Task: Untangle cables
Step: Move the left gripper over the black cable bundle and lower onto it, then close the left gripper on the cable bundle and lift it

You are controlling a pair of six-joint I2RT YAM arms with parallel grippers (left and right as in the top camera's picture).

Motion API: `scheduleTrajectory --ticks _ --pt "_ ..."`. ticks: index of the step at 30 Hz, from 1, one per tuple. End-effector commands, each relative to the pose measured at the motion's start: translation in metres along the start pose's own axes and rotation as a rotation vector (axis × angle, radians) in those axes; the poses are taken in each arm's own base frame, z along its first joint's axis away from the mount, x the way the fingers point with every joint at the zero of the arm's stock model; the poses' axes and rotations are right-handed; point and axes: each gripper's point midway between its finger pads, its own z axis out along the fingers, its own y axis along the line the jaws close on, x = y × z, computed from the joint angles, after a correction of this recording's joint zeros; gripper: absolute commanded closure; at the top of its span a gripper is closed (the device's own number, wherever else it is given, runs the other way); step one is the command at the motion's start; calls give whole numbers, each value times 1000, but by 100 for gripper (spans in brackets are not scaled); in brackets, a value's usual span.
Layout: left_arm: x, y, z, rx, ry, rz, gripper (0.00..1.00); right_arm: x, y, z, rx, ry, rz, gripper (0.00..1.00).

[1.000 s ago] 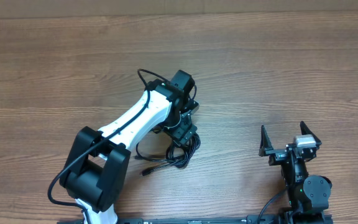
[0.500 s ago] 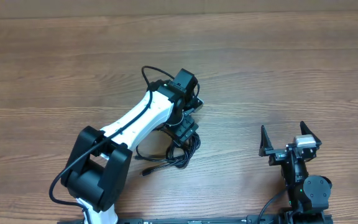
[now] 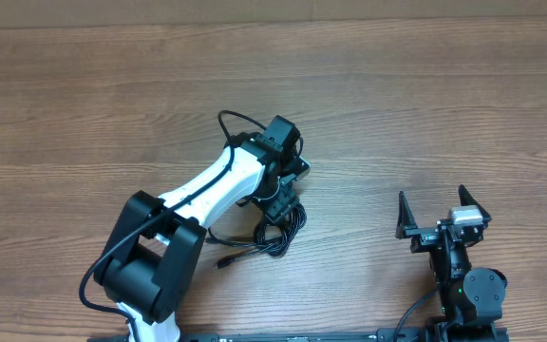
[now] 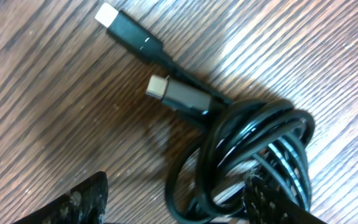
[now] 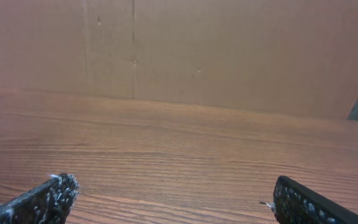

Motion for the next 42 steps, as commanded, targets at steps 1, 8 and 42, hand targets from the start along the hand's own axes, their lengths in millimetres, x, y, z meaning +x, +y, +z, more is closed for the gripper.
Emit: scheduleTrajectory --ticks 1,8,42 --pt "1 -6 5 20 3 15 34 2 -2 0 12 -3 -5 0" --pt "10 -7 19 22 9 17 35 2 -2 0 12 -3 -5 0" --pt "-28 4 -107 -135 -317 -129 96 2 -2 0 12 -3 -5 0"
